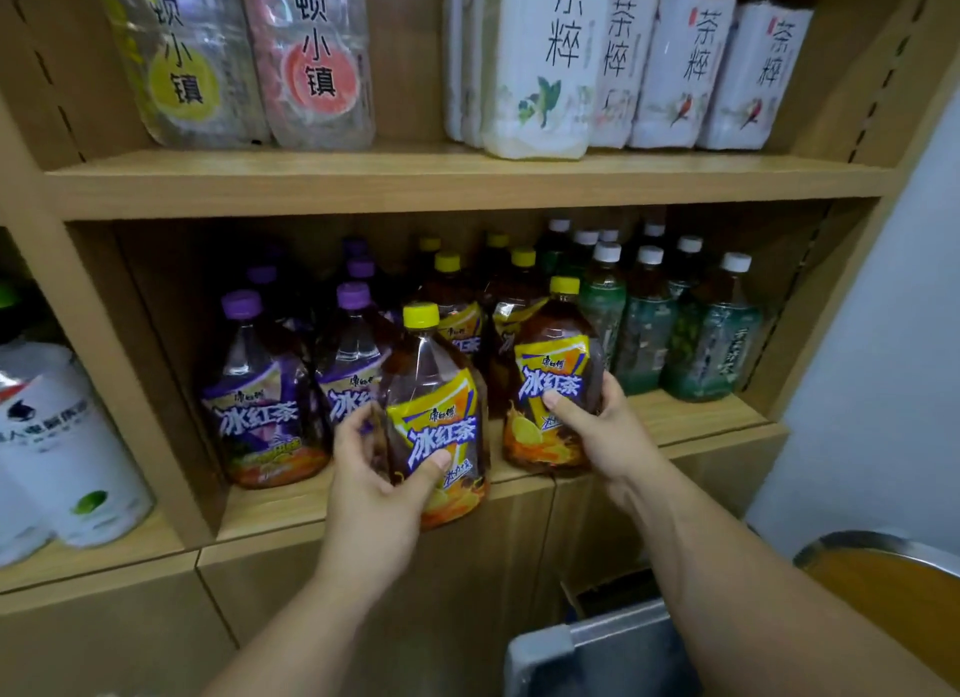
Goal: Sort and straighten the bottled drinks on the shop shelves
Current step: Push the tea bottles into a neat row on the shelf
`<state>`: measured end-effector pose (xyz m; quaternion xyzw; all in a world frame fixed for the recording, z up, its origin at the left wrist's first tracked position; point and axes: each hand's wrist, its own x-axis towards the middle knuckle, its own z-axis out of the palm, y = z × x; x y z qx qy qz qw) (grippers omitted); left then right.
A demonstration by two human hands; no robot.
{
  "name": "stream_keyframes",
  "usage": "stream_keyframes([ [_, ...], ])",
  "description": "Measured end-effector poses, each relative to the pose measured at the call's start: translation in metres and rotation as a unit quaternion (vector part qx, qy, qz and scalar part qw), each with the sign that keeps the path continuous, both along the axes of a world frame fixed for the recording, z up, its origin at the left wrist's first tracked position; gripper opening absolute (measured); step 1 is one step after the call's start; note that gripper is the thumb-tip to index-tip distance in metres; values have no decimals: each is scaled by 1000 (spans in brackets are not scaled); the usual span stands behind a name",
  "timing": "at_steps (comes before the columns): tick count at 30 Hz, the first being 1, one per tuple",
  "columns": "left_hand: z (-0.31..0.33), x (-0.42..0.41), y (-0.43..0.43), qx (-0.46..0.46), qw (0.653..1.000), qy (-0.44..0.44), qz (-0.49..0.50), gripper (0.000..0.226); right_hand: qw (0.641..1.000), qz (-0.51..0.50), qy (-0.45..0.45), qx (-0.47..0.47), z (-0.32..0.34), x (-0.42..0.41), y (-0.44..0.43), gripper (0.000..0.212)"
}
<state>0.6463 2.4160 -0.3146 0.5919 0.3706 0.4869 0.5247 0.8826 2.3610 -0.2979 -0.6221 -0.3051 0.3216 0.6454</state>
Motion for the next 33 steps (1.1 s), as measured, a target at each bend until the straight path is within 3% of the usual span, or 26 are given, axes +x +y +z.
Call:
stream_keyframes([
  [4, -2, 10, 2, 12, 1000, 28, 6, 77, 998, 15, -43, -31, -5, 5, -2, 48],
  [7, 2, 16, 1, 37, 995, 89, 4, 80, 986, 5, -144, -85, -9, 9, -2, 88],
  [8, 2, 16, 1, 57, 991, 118, 20, 82, 984, 1, -158, -83, -10, 10, -3, 90],
  [12, -2, 15, -2, 167, 945, 252, 127, 78, 985, -11, -168, -49, -16, 12, -3, 79],
  [17, -6, 25, -10, 192, 934, 257, 156, 74, 996, -11, -87, -9, -30, 12, -7, 49],
  [22, -7, 44, -8, 194, 925, 270, 185, 69, 994, -18, -109, -9, -37, 10, -6, 29],
  [26, -9, 52, -7, 186, 922, 271, 204, 70, 988, -54, -145, -3, -44, 0, -5, 47],
  [30, -13, 49, -1, 202, 911, 288, 215, 74, 985, -57, -161, -12, -44, 1, -2, 32],
  [33, -8, 50, 2, 210, 905, 291, 229, 76, 985, -60, -157, -26, -43, 6, 3, 32],
])
